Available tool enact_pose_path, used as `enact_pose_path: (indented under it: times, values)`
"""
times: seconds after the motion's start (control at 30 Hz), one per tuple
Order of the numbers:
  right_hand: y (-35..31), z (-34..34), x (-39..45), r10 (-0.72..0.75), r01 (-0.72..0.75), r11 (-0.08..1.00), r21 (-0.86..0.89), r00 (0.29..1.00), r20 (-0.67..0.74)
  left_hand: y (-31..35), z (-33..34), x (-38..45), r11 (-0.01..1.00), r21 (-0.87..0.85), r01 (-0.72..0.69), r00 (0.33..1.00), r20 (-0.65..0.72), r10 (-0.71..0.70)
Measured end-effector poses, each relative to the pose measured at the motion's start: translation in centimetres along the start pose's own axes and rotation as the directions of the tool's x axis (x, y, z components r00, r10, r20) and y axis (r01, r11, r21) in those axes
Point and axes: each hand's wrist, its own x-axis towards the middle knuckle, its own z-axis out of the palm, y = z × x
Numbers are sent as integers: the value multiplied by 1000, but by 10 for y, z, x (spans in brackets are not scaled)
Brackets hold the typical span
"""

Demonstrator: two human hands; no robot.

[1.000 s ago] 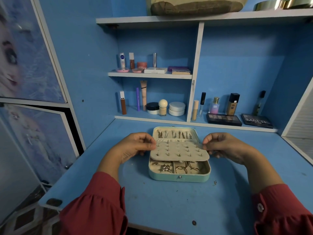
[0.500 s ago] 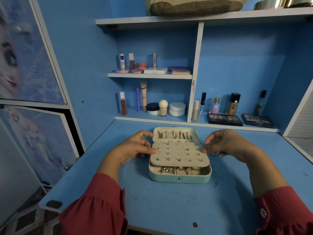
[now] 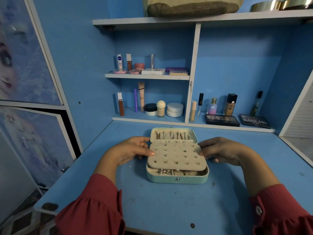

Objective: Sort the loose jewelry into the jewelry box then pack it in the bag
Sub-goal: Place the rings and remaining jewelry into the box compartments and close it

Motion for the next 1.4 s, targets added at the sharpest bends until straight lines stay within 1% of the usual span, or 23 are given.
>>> enact_pose_path:
  times: [0.23,0.5,0.63,0.77,0.87,0.97,1.17,1.4]
  values:
    - [2,-3,1,-39,39,999,13,999,10,-2,1,-2,999,-32,-40,999,-31,39]
    - [2,-1,1,-100,98,992,73,995,27,-1,3,2,991,-28,-130,984,-124,126]
    - [3,2,5,-145,143,973,179,989,-3,3,10,4,984,-22,-176,971,-166,170]
    - [5,3,12,-179,196,941,276,980,-86,4,15,11,973,-18,-232,954,-197,224]
    - [4,6,12,-170,195,935,297,979,-109,2,17,16,968,10,-250,944,-220,246]
    - [3,6,13,-131,178,931,318,978,-165,1,17,18,970,15,-243,937,-257,239]
    - [3,5,14,-90,166,933,320,967,-238,2,20,18,968,-21,-249,894,-390,221]
    - [2,4,12,-87,162,941,299,964,-249,2,18,17,959,-32,-281,841,-490,230]
